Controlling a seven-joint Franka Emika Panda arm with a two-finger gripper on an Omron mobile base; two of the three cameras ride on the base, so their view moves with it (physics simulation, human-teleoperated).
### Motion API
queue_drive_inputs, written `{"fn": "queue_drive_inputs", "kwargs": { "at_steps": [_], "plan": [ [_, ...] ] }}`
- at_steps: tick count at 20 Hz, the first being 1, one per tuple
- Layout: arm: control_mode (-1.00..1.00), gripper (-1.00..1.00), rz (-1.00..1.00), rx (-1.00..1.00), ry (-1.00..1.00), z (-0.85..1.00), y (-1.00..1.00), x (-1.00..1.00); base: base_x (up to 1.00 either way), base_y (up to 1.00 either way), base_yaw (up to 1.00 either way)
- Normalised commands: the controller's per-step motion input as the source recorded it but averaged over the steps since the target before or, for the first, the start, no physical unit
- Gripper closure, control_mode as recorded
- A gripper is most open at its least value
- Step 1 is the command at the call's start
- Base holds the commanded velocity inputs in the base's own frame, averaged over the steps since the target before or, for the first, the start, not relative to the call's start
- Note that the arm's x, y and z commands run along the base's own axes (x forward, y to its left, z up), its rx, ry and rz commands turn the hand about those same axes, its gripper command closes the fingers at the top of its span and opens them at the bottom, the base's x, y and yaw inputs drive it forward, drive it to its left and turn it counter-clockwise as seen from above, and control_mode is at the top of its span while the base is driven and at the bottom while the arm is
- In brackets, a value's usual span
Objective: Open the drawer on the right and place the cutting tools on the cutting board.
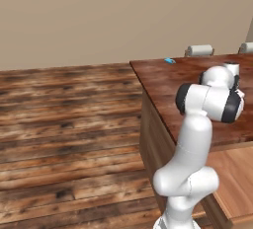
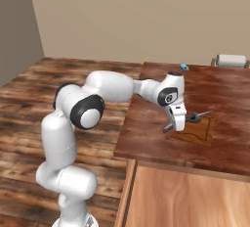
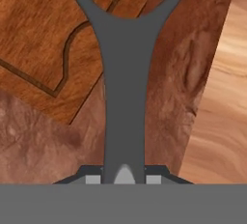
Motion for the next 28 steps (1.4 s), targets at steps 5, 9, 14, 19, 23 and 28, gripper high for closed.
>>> {"fn": "queue_drive_inputs", "kwargs": {
  "at_steps": [5,9,14,19,23,28],
  "plan": [
    [-1.0,1.0,0.0,0.0,0.0,-0.17,-0.03,0.28,0.0,0.0,0.0],
    [-1.0,1.0,0.0,0.0,0.0,-0.17,-0.05,0.3,0.0,0.0,0.0],
    [-1.0,1.0,0.0,0.0,0.0,-0.11,-0.13,0.23,0.0,0.0,0.0],
    [-1.0,1.0,0.0,0.0,0.0,-0.11,-0.26,0.2,0.0,0.0,0.0],
    [-1.0,1.0,0.0,0.0,0.0,-0.15,-0.24,0.24,0.0,0.0,0.0],
    [-1.0,1.0,0.0,0.01,0.0,-0.16,-0.2,0.22,0.0,0.0,0.0]
  ]
}}
